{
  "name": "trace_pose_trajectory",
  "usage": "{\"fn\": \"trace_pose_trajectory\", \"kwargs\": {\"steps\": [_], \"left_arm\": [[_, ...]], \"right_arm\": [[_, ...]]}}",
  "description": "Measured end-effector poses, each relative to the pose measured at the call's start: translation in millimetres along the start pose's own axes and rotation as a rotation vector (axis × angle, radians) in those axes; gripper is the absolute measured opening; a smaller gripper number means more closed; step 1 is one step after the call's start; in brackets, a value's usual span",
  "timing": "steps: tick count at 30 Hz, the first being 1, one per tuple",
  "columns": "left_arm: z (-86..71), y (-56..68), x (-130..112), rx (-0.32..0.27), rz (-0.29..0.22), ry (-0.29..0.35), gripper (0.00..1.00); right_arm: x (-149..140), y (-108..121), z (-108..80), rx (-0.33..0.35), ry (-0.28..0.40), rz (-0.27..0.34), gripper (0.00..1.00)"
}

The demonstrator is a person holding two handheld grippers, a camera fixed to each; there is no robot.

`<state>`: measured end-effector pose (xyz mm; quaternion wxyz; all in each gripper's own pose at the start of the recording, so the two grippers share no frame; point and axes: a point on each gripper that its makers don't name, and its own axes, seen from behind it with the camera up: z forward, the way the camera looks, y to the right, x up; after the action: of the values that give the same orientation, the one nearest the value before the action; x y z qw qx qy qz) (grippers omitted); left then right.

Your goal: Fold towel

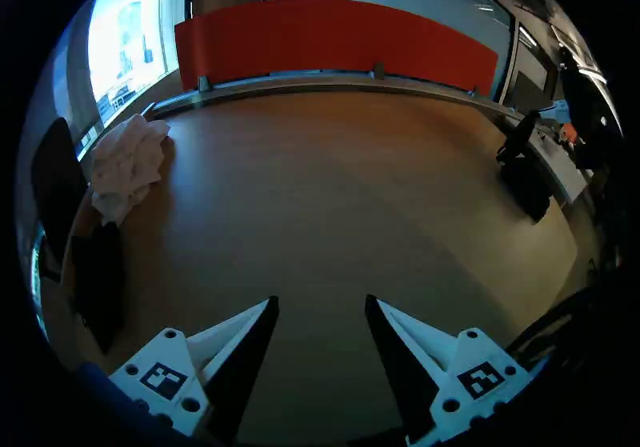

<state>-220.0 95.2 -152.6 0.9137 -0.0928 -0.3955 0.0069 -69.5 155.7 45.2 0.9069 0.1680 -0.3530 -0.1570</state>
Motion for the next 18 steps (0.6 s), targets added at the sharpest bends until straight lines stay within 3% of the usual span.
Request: {"fn": "trace_pose_trajectory", "kwargs": {"steps": [18], "left_arm": [[0.4,4.8,-4.3,-0.019,0.011,-0.009,0.79]], "right_arm": [[-85.7,-0.7,-28.1,-0.023,-0.097,0.063,0.04]]}}
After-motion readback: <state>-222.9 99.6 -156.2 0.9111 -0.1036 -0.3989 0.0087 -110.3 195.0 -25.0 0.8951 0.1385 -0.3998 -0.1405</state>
